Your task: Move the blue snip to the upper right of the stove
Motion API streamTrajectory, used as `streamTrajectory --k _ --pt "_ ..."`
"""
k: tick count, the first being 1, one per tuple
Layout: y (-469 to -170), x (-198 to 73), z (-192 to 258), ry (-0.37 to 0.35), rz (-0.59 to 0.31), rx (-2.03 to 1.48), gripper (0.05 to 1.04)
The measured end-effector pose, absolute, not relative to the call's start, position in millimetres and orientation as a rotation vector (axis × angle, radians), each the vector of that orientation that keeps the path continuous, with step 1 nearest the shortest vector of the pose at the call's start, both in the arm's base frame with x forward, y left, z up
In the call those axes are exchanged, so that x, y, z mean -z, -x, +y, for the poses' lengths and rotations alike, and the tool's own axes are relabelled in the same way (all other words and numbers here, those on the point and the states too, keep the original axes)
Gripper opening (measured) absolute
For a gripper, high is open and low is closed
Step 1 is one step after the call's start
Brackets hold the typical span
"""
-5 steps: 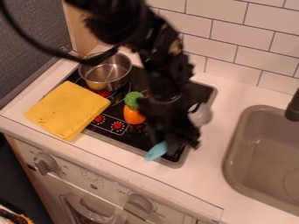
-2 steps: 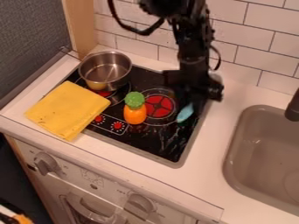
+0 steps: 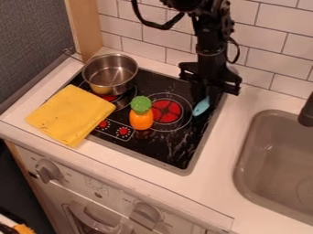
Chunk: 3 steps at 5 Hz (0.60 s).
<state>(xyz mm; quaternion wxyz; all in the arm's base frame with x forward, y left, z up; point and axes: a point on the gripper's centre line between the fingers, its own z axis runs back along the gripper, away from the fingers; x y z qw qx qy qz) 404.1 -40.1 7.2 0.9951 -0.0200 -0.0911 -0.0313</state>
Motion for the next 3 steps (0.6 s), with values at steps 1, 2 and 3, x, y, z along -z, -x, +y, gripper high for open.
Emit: streamTrajectory --k 1,2,3 --pt "-397 -7 -42 0.037 -0.166 0.078 0.656" --pt "-394 -11 -41 0.033 -0.128 0.107 0.938" --pt "-397 -26 -37 0.015 -0.121 0.134 1.004"
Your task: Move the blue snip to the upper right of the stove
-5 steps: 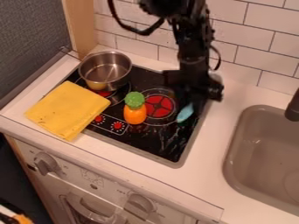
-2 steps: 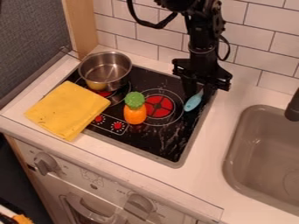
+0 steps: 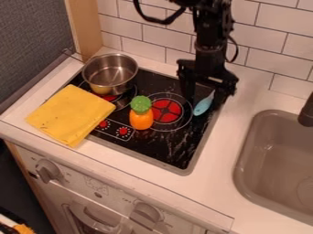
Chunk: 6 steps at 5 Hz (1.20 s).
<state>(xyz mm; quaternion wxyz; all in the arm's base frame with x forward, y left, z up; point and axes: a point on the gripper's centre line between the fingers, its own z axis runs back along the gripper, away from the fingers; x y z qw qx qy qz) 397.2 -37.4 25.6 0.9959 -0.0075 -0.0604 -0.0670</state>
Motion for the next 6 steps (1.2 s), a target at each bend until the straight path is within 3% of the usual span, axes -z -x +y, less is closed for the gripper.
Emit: streamTrajectory --k 1,2,3,6 --pt "-397 -61 -33 0.000 -0.149 0.152 1.000" --pt "-388 -67 -31 -0.002 -0.094 0.177 1.000" --pt "-380 -87 -30 0.006 -0.129 0.183 1.000" --pt "-372 -79 -21 -0.018 -0.119 0.240 1.000"
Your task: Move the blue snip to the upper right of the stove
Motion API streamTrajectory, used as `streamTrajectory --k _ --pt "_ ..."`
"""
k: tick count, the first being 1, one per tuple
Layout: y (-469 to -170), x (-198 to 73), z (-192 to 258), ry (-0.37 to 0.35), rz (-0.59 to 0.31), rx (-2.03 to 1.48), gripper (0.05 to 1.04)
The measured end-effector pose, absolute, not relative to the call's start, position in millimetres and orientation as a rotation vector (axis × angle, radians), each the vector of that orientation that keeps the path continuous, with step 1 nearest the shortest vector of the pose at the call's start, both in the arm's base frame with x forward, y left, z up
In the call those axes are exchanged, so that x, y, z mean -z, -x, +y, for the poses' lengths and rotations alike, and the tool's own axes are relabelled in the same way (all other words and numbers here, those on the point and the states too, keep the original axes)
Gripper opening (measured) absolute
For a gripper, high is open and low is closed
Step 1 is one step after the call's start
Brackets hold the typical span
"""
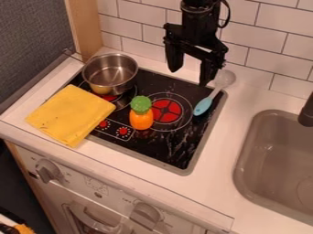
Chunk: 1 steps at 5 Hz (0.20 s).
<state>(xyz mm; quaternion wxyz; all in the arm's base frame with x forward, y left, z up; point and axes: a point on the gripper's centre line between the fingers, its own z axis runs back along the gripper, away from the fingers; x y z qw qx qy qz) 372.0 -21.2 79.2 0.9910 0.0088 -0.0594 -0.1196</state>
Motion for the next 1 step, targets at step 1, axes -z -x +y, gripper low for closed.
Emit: streamTrajectory --k 1 --pt "-372.0 -79.2 -21.2 -0.018 -0.119 0.238 1.000"
